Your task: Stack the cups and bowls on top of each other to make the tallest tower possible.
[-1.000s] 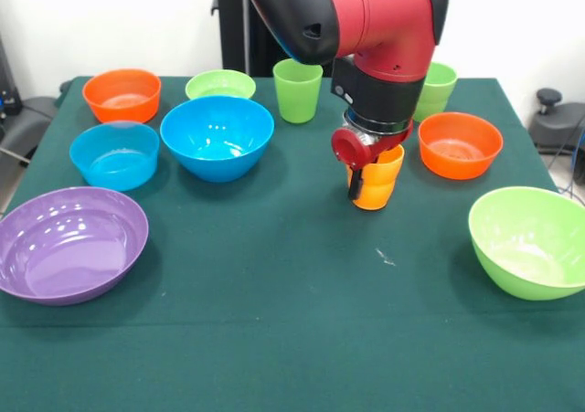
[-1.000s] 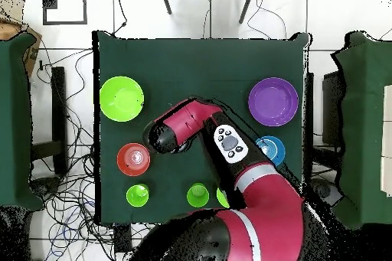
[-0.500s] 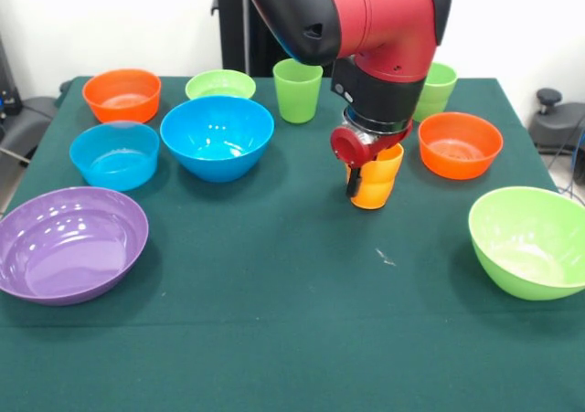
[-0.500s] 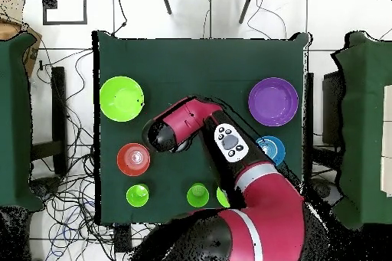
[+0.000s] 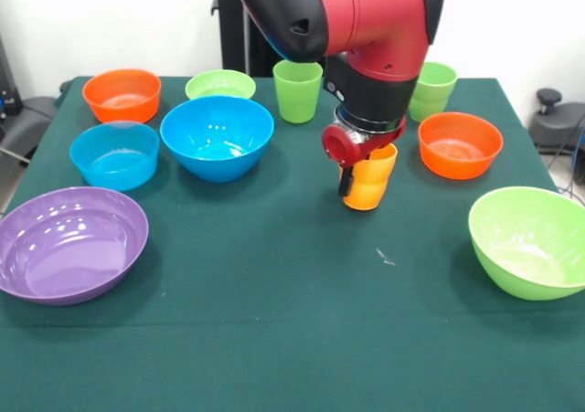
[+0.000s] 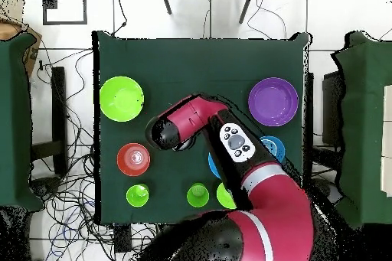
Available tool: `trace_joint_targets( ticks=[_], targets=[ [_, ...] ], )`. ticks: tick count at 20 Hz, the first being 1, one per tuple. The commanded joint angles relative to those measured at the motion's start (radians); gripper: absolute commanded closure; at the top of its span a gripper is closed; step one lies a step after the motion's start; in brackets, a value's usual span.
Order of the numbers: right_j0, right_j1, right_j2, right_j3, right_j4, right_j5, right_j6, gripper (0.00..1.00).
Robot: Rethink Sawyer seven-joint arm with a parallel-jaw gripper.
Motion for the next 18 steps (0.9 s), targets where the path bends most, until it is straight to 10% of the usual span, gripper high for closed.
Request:
trace_joint_targets(
  ticks=[1,18],
  targets=[
    [-0.017,-0.044,0.049,-0.065,-0.021,0.122,-0.357,1.00],
    [-0.048,0.000,0.076,-0.107,-0.049,0.138,-0.397,1.00]
  ],
)
